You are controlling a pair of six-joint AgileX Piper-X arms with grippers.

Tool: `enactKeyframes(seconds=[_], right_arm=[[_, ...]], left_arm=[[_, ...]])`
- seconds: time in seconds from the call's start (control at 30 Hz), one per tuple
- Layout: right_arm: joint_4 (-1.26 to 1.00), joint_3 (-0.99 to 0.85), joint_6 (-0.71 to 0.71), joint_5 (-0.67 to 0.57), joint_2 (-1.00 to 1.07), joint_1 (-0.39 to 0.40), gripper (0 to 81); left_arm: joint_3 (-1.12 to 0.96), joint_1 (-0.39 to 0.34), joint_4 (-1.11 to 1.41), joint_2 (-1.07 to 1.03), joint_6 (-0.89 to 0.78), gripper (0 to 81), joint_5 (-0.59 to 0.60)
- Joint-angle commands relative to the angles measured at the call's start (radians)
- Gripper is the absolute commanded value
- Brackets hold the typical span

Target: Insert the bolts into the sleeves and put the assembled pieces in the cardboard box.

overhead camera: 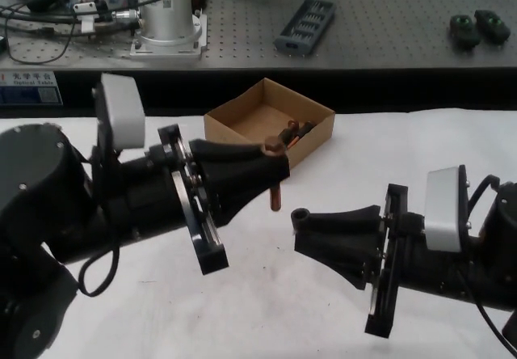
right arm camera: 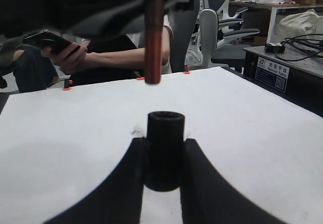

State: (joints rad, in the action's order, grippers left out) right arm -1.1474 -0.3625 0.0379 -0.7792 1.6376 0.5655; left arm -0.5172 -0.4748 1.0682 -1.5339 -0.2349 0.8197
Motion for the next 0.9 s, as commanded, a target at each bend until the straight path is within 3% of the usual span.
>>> enactKeyframes(seconds=[0.0,0.37,0.87], right_arm=[[-0.026,-0.017,0.010,-0.011,0.010,-0.007,6.0],[-0.020,-0.016,0.010,-0.016,0.018,-0.007,6.0],[-0.049,-0.016,0.039,-0.047,0.034,-0.006,6.0]], left_arm=[[-0.014,0.003,0.074,-0.029,-0.018,0.6,0.024],[-0.016,0.001,0.213,-0.064,-0.104,0.6,0.023],[-0.016,0.001,0.235,-0.067,-0.095,0.6,-0.005]])
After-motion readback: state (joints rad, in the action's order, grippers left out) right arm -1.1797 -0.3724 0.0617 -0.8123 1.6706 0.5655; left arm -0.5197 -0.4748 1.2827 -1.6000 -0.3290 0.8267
